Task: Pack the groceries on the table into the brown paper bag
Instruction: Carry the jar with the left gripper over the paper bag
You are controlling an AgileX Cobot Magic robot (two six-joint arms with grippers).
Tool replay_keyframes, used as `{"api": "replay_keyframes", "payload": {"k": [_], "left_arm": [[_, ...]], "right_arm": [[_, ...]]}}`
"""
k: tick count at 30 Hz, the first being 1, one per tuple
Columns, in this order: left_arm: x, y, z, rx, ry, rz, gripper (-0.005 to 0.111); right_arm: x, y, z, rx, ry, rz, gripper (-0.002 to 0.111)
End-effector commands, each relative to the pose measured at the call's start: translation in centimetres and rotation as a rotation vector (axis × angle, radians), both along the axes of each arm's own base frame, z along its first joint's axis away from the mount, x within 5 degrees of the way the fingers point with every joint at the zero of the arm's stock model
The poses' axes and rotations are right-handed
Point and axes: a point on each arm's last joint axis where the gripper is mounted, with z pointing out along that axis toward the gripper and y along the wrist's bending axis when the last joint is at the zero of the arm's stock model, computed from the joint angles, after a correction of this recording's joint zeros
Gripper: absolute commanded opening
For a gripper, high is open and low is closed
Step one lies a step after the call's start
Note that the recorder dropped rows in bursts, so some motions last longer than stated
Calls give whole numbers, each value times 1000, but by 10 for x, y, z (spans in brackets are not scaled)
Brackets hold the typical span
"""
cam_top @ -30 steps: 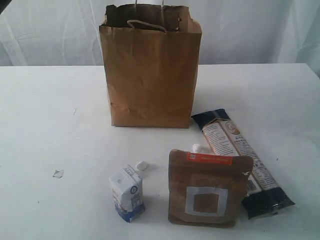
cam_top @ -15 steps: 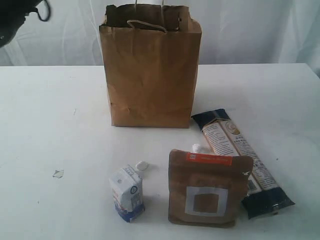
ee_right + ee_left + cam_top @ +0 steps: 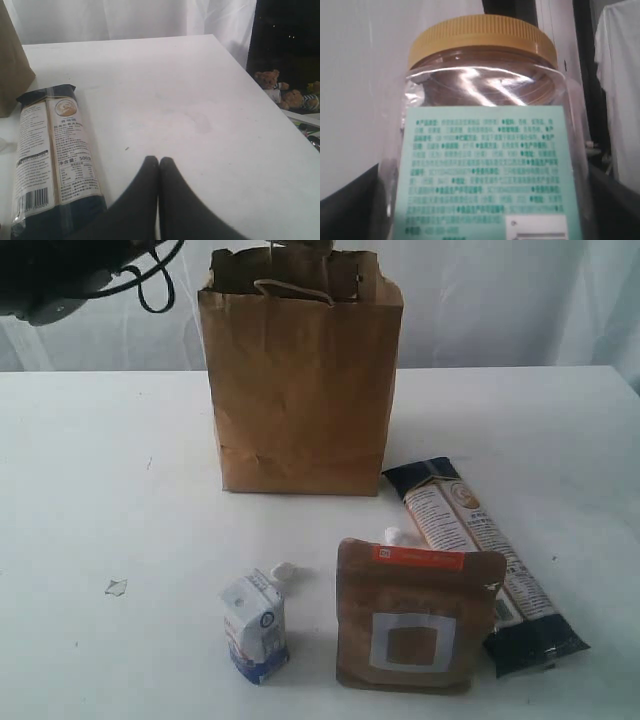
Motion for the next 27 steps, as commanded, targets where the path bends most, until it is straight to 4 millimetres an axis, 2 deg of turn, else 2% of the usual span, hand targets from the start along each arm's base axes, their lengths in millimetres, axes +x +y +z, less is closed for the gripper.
{"api": "replay_keyframes", "payload": {"k": [1, 10, 17, 27], "left_arm": [[-7, -10, 5, 115, -128, 42, 0], [-8, -18, 0, 203, -184, 82, 0], [-8, -20, -9, 410, -374, 128, 0], [-5, -18, -10, 448, -407, 184, 0]], "right_arm": [[0, 0, -2, -3, 0, -3, 0], [0, 0, -2, -3, 0, -3, 0], [0, 0, -2, -3, 0, -3, 0], [0, 0, -2, -3, 0, -3, 0]]}}
